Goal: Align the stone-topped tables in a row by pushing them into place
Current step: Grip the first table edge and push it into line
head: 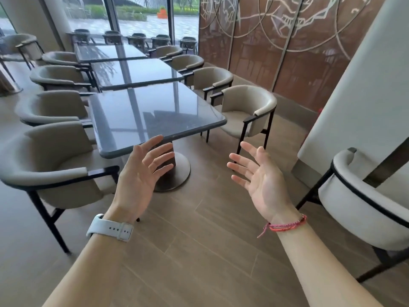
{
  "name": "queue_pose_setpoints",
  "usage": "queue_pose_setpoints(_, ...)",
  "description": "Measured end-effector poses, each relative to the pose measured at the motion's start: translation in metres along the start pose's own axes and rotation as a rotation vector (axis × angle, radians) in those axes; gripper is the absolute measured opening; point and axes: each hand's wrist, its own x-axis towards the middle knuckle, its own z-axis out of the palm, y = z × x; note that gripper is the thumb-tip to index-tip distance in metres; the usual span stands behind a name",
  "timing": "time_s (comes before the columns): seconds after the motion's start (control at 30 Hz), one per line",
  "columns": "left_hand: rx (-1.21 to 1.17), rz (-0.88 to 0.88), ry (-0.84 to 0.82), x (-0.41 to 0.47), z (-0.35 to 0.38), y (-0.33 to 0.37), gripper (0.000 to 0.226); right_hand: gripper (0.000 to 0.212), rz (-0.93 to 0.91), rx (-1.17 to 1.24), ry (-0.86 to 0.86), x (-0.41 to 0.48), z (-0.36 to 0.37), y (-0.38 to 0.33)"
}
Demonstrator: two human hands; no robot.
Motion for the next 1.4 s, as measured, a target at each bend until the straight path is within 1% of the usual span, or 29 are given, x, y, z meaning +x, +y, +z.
queue_pose_setpoints(0.07, 0.002, 0.004, 0.034, 0.029, 0.011, -0.014, 0.061, 0.056, 0.006, -0.007, -0.018, 0.034, -0.015, -0.006)
queue_pose_setpoints(0.23, 0.02, -0.019, 0.068, 0.094, 0.03, -0.039, 0.062, 0.056, 0.048, -0.007, -0.045, 0.108, -0.037, -0.011)
queue_pose_setpoints(0.3, 0.017, -0.02, 0.068, 0.117, 0.033, -0.046, 0.067, 0.056, 0.064, -0.007, -0.052, 0.137, -0.041, -0.007)
queue_pose_setpoints(0.37, 0.009, -0.025, 0.069, 0.138, 0.033, -0.053, 0.08, 0.057, 0.077, -0.011, -0.063, 0.164, -0.041, -0.002)
queue_pose_setpoints(0.4, 0.002, -0.029, 0.08, 0.149, 0.03, -0.059, 0.079, 0.058, 0.085, -0.016, -0.067, 0.179, -0.041, 0.001)
queue_pose_setpoints(0.5, -0.001, -0.029, 0.115, 0.187, 0.015, -0.079, 0.059, 0.059, 0.102, -0.028, -0.074, 0.225, -0.038, 0.015)
queue_pose_setpoints(0.8, -0.009, -0.075, 0.217, 0.326, -0.05, -0.113, 0.058, 0.062, 0.178, -0.045, -0.065, 0.38, 0.008, 0.052)
queue_pose_setpoints(0.93, -0.004, -0.094, 0.246, 0.382, -0.075, -0.122, 0.058, 0.055, 0.226, -0.05, -0.071, 0.437, 0.032, 0.067)
queue_pose_setpoints(1.07, 0.022, -0.121, 0.268, 0.421, -0.088, -0.137, 0.06, 0.052, 0.259, -0.076, -0.088, 0.481, 0.043, 0.079)
queue_pose_setpoints(1.2, 0.048, -0.146, 0.284, 0.446, -0.088, -0.151, 0.058, 0.056, 0.278, -0.106, -0.105, 0.519, 0.046, 0.085)
queue_pose_setpoints(1.4, 0.078, -0.139, 0.374, 0.466, -0.073, -0.167, 0.059, 0.058, 0.303, -0.119, -0.206, 0.565, 0.026, 0.09)
